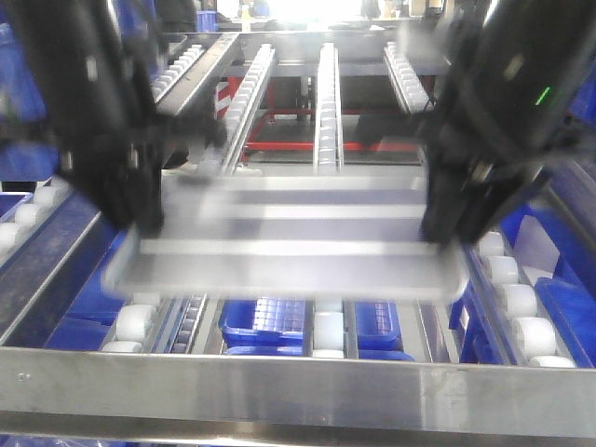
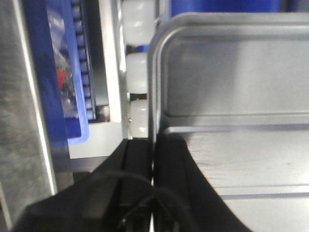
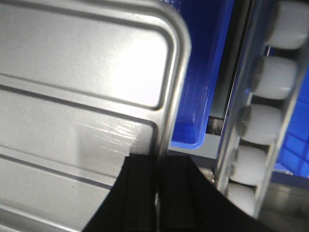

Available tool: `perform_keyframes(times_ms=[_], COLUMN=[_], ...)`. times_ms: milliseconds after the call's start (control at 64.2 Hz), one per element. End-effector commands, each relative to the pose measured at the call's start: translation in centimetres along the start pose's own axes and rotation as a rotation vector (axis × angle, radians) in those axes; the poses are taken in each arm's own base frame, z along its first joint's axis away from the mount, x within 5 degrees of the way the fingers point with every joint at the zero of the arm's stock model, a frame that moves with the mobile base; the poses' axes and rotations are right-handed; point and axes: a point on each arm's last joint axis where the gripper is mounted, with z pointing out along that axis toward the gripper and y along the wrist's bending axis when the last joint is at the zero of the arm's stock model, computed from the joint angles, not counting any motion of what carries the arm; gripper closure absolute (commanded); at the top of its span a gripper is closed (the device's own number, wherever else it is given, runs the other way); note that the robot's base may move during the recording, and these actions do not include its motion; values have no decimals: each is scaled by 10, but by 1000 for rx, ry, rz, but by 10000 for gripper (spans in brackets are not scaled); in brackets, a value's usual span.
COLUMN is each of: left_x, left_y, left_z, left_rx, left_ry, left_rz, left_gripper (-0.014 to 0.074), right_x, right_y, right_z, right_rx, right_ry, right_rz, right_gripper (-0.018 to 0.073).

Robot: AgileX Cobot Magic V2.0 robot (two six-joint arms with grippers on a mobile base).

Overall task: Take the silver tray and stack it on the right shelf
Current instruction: 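Lift the silver tray off the shelf with both grippers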

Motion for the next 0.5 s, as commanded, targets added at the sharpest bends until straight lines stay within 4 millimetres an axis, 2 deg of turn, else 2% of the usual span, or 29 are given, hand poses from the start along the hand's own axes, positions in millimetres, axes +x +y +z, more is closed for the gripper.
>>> perform_keyframes(times_ms=[0, 202, 358, 482], left_x=[-6, 0, 8, 9], left_y=[-10, -14, -18, -17], left_z=[-49, -88, -110, -116], left_rx=[62, 95, 111, 97], left_ry=[-128, -195, -205, -167], left_rz=[15, 10, 31, 26], left_gripper=[691, 690, 690, 690], right_x=[-6, 2, 3, 4], right_y=[3, -1, -3, -4], right_z=[-42, -70, -72, -72], right_rx=[-59, -64, -46, -44], right_ry=[-124, -146, -142, -140], right_rz=[-22, -26, -38, -38], right_gripper=[503, 503, 503, 503])
